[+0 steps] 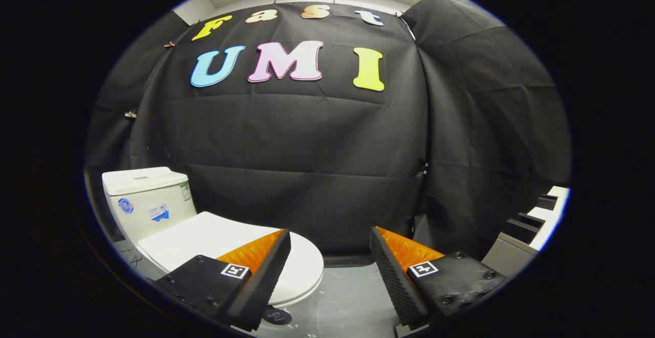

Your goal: Open the toilet lid.

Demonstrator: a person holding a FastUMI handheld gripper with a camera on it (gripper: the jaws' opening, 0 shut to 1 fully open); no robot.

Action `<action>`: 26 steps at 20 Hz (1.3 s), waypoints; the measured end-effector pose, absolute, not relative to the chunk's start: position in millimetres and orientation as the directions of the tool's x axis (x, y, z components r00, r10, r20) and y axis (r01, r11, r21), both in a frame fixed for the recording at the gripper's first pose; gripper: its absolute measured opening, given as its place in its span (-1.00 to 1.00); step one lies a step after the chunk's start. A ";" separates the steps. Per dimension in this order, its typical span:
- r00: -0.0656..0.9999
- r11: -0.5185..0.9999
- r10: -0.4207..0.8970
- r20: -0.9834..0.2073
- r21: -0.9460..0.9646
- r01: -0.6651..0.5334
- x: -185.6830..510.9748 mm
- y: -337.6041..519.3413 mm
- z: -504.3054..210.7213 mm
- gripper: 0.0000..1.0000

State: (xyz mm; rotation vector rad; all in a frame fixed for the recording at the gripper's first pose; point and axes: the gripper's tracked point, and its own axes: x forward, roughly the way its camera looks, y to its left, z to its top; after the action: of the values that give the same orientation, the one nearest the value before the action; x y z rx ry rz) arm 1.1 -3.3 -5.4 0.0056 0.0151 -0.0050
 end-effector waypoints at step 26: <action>0.922 0.967 0.107 -0.372 0.253 -0.010 -2.8 23.6 -131.1 0.96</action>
State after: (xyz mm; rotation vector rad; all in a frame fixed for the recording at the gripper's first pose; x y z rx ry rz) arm -2.8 23.6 -131.1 0.2507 0.3944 0.0612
